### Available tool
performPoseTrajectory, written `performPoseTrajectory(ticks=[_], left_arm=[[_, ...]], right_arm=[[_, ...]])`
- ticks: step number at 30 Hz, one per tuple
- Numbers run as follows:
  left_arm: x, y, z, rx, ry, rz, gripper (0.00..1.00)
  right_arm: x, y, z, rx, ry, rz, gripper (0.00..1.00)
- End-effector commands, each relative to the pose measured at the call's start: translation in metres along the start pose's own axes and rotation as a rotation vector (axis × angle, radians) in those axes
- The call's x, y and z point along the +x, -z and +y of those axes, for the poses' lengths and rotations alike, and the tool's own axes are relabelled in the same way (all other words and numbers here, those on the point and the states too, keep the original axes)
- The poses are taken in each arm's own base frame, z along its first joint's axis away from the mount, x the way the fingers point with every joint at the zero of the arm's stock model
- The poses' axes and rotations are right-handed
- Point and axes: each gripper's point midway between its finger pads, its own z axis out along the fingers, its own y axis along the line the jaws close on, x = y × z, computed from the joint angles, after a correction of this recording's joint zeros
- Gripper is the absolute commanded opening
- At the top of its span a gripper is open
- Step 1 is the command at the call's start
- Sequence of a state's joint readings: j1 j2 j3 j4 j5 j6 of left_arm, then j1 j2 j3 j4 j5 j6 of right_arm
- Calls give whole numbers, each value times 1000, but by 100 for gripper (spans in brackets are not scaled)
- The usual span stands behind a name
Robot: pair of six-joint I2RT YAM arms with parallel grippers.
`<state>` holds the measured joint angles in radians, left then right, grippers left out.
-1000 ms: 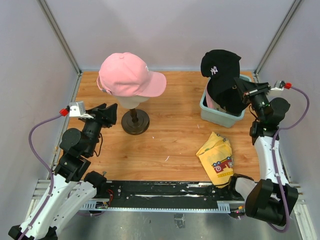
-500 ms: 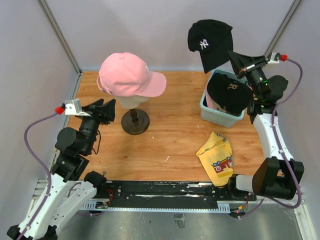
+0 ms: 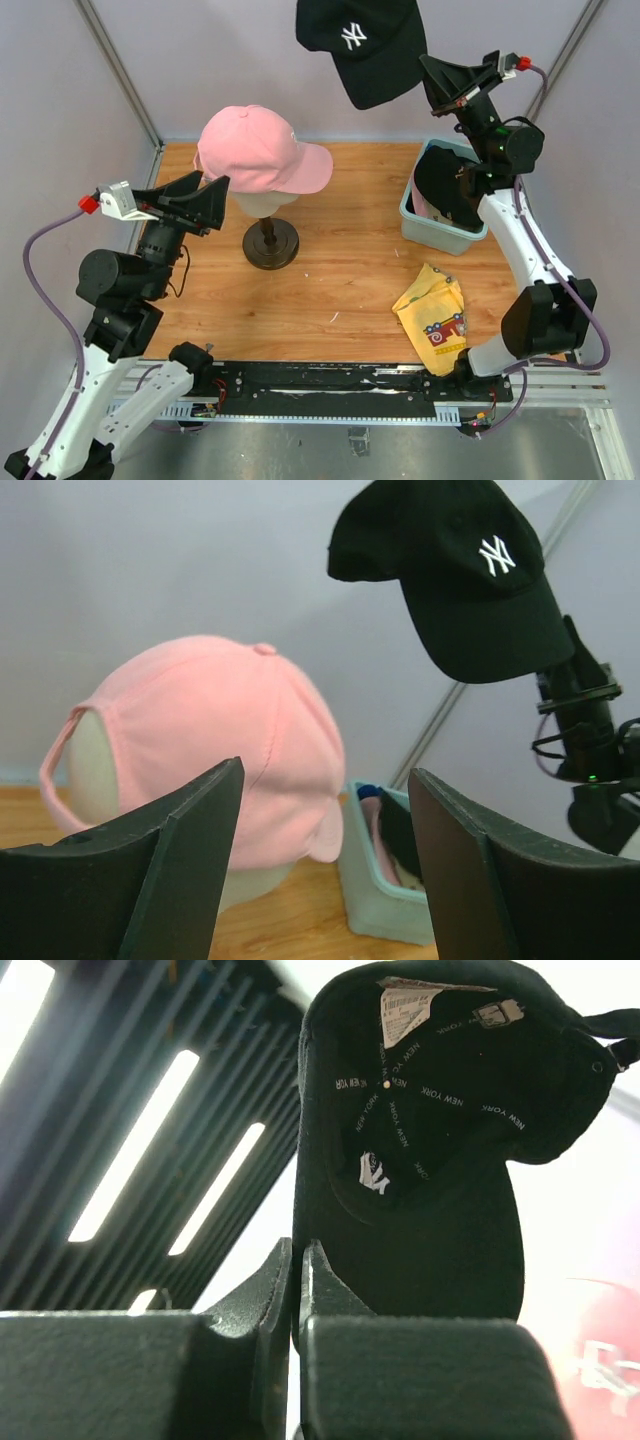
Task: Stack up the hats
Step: Pick up the hat from the bin, then stack the hat on the hat.
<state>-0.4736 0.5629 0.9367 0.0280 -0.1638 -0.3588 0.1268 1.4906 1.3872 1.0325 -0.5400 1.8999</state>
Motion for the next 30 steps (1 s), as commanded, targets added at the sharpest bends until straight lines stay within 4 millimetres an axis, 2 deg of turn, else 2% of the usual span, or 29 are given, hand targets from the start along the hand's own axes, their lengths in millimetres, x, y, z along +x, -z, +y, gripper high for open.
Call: performPoseTrajectory(ticks=[1, 6, 9, 14, 18, 24, 30], left_arm=[[-35, -12, -33, 112, 90, -73, 74], [-73, -32, -57, 162, 167, -141, 80], [-91, -43, -63, 152, 240, -172, 84], [-123, -49, -70, 152, 352, -253, 95], [-141, -50, -89, 229, 374, -274, 98], [-138, -63, -117, 360, 303, -221, 99], [-119, -70, -119, 402, 215, -202, 98]], right_arm=[[45, -12, 80, -258, -92, 112, 1], [90, -20, 111, -358, -189, 211, 1], [110, -22, 127, -398, -225, 254, 0], [130, -19, 150, -454, -263, 283, 1], [141, -13, 163, -476, -292, 302, 0], [151, -5, 184, -506, -342, 314, 1], [150, -4, 212, -517, -354, 299, 1]])
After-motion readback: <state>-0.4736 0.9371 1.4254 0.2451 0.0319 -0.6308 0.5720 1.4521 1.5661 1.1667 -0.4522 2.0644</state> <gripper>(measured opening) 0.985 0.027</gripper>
